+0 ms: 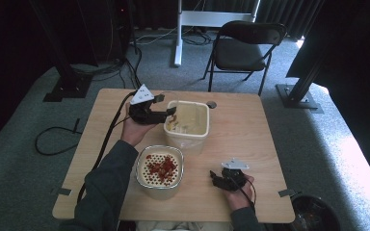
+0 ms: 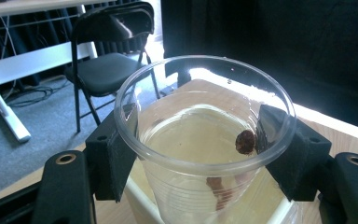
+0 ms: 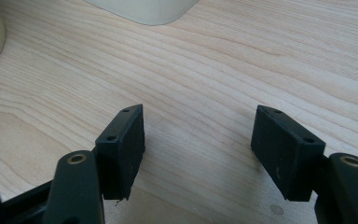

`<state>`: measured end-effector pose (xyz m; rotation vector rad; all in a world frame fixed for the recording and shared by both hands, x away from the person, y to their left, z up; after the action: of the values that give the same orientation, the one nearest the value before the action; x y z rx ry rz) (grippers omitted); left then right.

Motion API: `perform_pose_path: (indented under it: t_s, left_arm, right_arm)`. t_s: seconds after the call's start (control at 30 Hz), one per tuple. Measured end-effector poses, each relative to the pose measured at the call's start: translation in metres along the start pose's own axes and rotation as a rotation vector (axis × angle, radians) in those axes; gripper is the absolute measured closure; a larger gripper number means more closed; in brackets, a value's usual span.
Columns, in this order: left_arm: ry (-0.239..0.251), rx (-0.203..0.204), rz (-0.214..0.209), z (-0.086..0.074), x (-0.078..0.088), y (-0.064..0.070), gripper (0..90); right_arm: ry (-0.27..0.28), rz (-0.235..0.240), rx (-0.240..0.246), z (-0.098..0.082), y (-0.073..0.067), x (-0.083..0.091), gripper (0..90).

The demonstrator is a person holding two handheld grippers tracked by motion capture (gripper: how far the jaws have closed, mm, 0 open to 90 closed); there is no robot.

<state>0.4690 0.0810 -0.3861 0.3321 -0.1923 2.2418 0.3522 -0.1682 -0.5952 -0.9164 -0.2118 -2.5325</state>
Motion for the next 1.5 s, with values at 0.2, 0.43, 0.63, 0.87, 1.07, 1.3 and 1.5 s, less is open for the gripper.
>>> perform_pose_path:
  t_s: [0.2, 0.43, 0.63, 0.87, 1.07, 1.3, 1.5]
  left_arm:
    - [-0.002, 0.022, -0.012, -0.002, -0.006, 0.0, 31.9]
    - [0.002, 0.036, -0.017, -0.002, -0.009, 0.0, 31.8]
    - [0.001, 0.042, -0.02, -0.003, -0.012, 0.001, 31.7]
    - [-0.01, 0.056, -0.026, -0.006, -0.016, 0.0, 31.6]
    - [-0.015, 0.054, -0.03, -0.007, -0.019, 0.001, 31.6]
    - [-0.018, 0.068, -0.042, -0.008, -0.019, 0.001, 31.4]
    - [-0.071, 0.039, -0.07, -0.008, -0.024, 0.007, 30.2]
  right_arm:
    - [0.0, 0.0, 0.0, 0.0, 0.0, 0.0, 34.2]
    - [0.0, 0.0, 0.0, 0.0, 0.0, 0.0, 34.2]
    - [0.0, 0.0, 0.0, 0.0, 0.0, 0.0, 34.2]
    - [0.0, 0.0, 0.0, 0.0, 0.0, 0.0, 34.2]
    - [-0.001, 0.001, -0.001, 0.0, 0.0, 0.0, 34.2]
    - [0.0, 0.0, 0.0, 0.0, 0.0, 0.0, 34.2]
    - [0.001, -0.001, 0.001, 0.0, 0.0, 0.0, 34.2]
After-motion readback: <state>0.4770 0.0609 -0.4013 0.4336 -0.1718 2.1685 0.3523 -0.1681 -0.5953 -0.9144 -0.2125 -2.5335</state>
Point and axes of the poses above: each handheld gripper's, and its own axes: x roughly backward along the jaws, z roughly out of its top, y roughly to its right, the point moved 7 cm from there along -x, roughly forward along the jaws, and after that the axes turned 2 degrees about y, right-handed, at the moved point
